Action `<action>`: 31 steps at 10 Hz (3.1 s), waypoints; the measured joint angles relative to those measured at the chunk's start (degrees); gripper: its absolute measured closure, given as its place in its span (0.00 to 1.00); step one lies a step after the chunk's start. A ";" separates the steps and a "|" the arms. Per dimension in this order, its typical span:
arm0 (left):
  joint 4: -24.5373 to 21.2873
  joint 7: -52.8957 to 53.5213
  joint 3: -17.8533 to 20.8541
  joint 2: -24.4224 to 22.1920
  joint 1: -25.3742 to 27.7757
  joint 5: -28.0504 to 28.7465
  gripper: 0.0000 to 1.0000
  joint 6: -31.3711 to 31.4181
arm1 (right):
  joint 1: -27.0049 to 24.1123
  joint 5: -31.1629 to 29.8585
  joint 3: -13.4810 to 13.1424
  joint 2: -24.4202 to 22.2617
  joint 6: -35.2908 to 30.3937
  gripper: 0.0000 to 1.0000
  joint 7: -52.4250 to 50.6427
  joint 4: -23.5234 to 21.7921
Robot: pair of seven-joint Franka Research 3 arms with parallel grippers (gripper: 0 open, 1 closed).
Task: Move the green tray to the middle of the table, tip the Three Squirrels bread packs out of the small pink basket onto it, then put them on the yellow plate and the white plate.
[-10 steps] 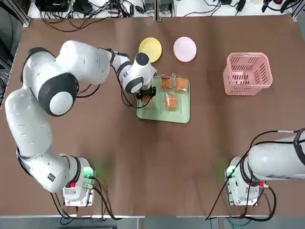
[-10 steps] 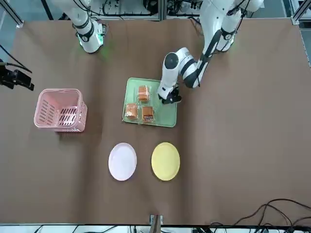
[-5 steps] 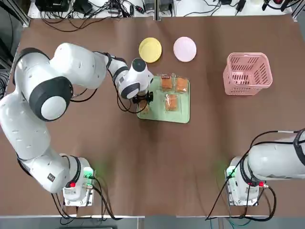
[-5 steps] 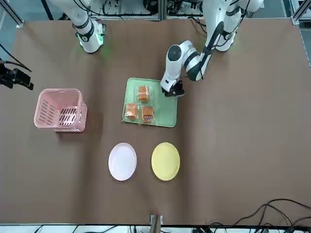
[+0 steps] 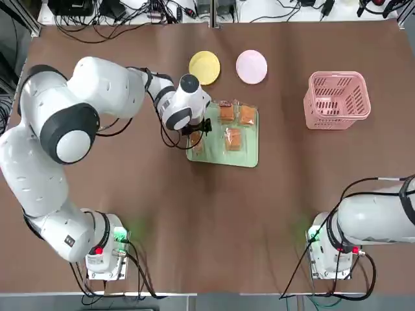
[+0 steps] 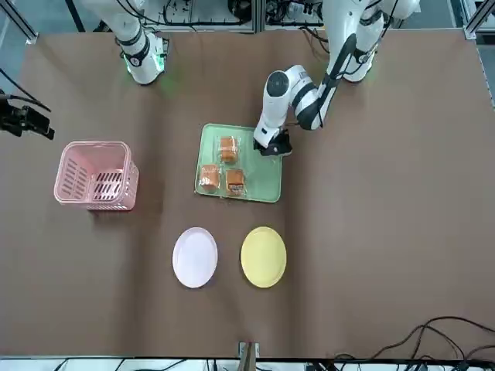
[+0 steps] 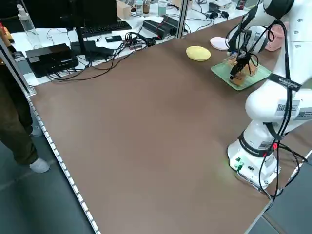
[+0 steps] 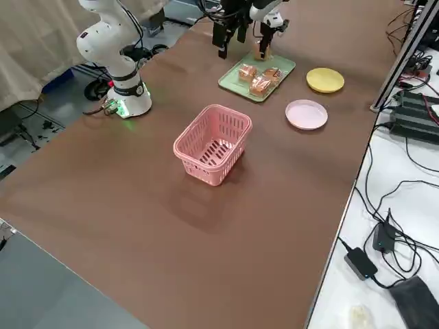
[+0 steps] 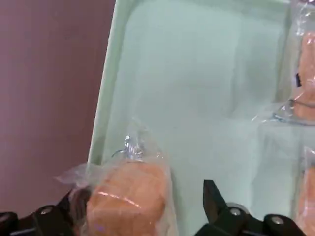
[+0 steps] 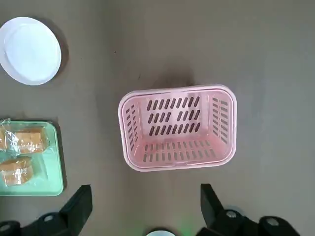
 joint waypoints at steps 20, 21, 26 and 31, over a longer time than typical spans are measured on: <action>33.52 -4.24 2.42 14.45 -2.04 0.00 0.00 -10.52 | -0.35 0.00 -0.63 0.00 0.80 0.03 0.53 0.00; 35.26 -4.54 4.26 16.10 -4.32 -0.01 0.00 -10.71 | -0.36 0.00 -0.64 0.00 0.79 0.03 0.56 0.00; 39.66 -5.18 7.14 21.45 -9.01 -0.81 0.00 -10.87 | -0.36 0.00 -0.66 0.00 0.72 0.03 0.65 0.00; 42.10 -5.18 7.16 24.37 -10.69 -0.95 0.00 -11.17 | -0.36 0.01 -0.64 0.00 0.72 0.03 0.65 0.00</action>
